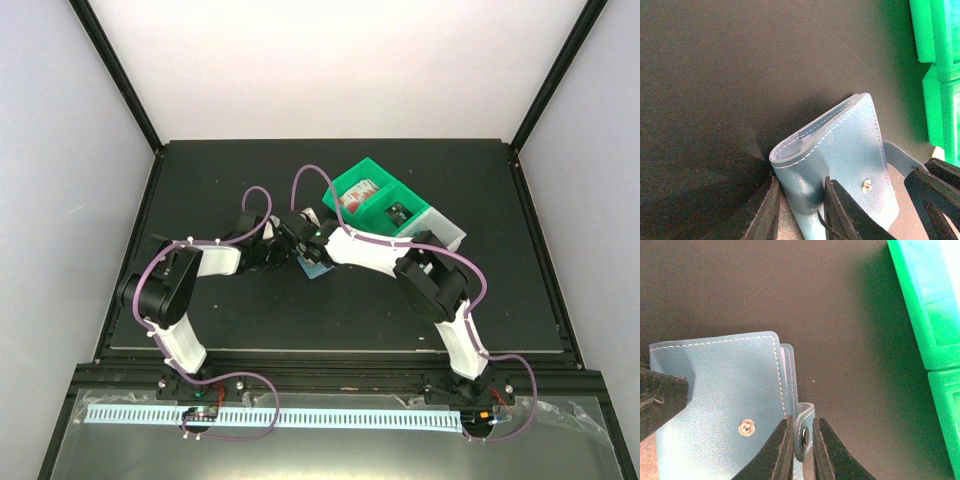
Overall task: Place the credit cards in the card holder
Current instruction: Close the card holder at the center of the board.
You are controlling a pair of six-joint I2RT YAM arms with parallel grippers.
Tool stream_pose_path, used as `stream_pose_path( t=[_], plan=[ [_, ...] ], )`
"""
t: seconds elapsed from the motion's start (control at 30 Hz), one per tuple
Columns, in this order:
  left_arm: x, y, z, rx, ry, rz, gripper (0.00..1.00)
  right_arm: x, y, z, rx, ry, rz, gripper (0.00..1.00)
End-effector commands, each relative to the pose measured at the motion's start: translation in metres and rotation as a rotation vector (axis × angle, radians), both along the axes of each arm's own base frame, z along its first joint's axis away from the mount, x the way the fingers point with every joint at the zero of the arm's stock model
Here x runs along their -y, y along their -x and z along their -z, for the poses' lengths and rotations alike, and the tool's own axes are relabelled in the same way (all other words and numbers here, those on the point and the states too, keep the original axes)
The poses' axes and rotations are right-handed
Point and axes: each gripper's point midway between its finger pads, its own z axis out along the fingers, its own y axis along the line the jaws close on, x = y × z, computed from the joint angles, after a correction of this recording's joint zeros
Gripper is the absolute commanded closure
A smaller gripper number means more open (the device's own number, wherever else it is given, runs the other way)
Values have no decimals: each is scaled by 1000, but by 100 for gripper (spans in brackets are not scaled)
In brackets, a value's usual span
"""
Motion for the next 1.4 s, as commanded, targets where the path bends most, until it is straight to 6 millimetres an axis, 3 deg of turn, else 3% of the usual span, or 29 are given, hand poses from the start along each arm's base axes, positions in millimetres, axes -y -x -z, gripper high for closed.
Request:
stream_pose_path(
  t=[0.0,0.17,0.5,0.9,1.1,1.23,1.37],
  plan=[
    [-19,48,53,-220,-104,3,73,-6,-9,-30,50,-66,11,86],
    [-19,48,53,-221,-105,2,73,-6,-8,-32,52,-73,13,89],
    [-19,48,53,-221,-104,3,73,-6,-8,-35,52,-81,10,85],
    [-19,48,53,-221,-104,4,73,-3,-5,-19,-1,-55,12,97],
    [-19,48,54,-222,-105,4,73,-1,-6,-20,3,-63,18,88],
    [-19,49,54,-223,-105,4,73,0,-7,-19,0,-63,21,98],
    [-19,49,54,-222,-106,4,73,-2,-7,-22,5,-80,15,99]
  ],
)
